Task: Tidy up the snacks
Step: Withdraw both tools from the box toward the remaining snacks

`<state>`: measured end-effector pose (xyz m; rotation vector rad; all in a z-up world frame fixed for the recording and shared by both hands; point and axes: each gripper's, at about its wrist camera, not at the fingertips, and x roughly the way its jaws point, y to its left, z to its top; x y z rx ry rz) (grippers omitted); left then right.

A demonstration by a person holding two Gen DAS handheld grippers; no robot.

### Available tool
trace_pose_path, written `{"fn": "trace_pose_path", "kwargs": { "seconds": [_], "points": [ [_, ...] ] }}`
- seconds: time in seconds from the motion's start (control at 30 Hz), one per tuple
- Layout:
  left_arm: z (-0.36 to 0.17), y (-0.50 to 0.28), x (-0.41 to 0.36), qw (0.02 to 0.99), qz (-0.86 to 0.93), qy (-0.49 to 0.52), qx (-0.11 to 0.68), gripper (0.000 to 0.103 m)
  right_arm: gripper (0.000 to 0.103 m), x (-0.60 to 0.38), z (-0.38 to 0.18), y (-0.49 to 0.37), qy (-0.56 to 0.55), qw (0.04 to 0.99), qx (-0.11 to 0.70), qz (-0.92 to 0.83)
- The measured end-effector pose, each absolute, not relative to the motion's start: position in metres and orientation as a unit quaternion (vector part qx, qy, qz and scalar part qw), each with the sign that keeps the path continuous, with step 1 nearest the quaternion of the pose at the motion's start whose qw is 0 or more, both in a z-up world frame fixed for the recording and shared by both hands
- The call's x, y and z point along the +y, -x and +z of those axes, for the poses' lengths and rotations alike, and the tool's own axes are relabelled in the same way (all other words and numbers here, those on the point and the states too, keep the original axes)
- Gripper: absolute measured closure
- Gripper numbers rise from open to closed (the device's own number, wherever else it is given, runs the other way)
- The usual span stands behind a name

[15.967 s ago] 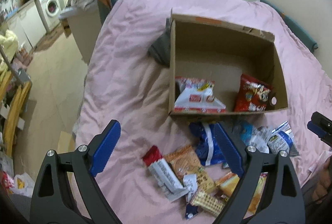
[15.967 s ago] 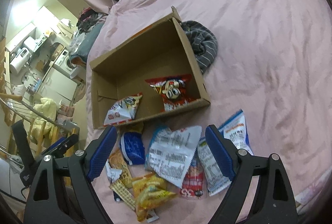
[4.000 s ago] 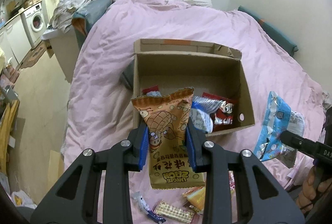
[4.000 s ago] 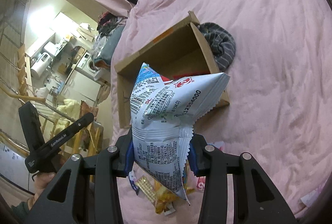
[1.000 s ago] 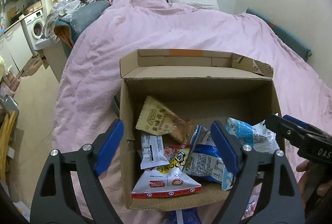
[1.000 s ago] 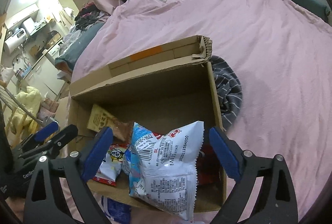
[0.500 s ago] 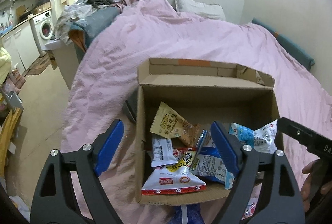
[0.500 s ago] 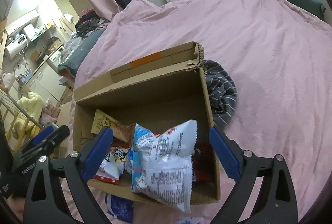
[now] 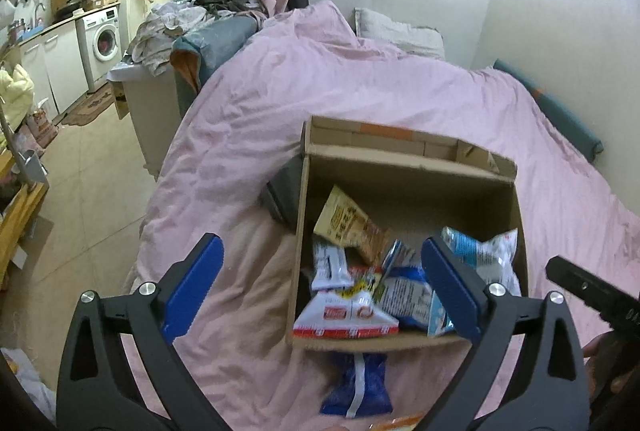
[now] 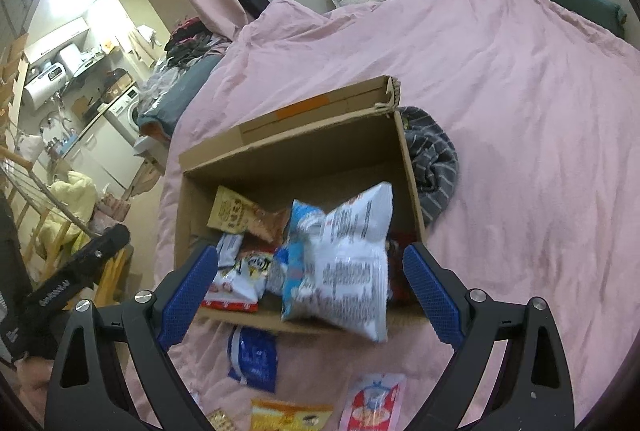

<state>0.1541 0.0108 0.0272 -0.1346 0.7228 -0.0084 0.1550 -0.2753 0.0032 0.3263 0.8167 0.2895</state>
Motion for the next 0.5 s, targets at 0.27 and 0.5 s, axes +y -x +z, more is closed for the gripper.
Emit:
{"fn": "trace_pose_path", "kwargs": {
  "seconds": [0.27, 0.5],
  "points": [
    [0.013, -0.122, 0.007, 0.919, -0.009, 0.037, 0.393, 0.005, 0.007, -0.274, 0.001, -0.127, -0.151, 0.89, 0.405, 0.143],
    [-0.001, -0.094, 0.013, 0.905, -0.003, 0.034, 0.425, 0.005, 0.007, -0.275, -0.007, -0.106, -0.154, 0.882, 0.423, 0.139]
  ]
}}
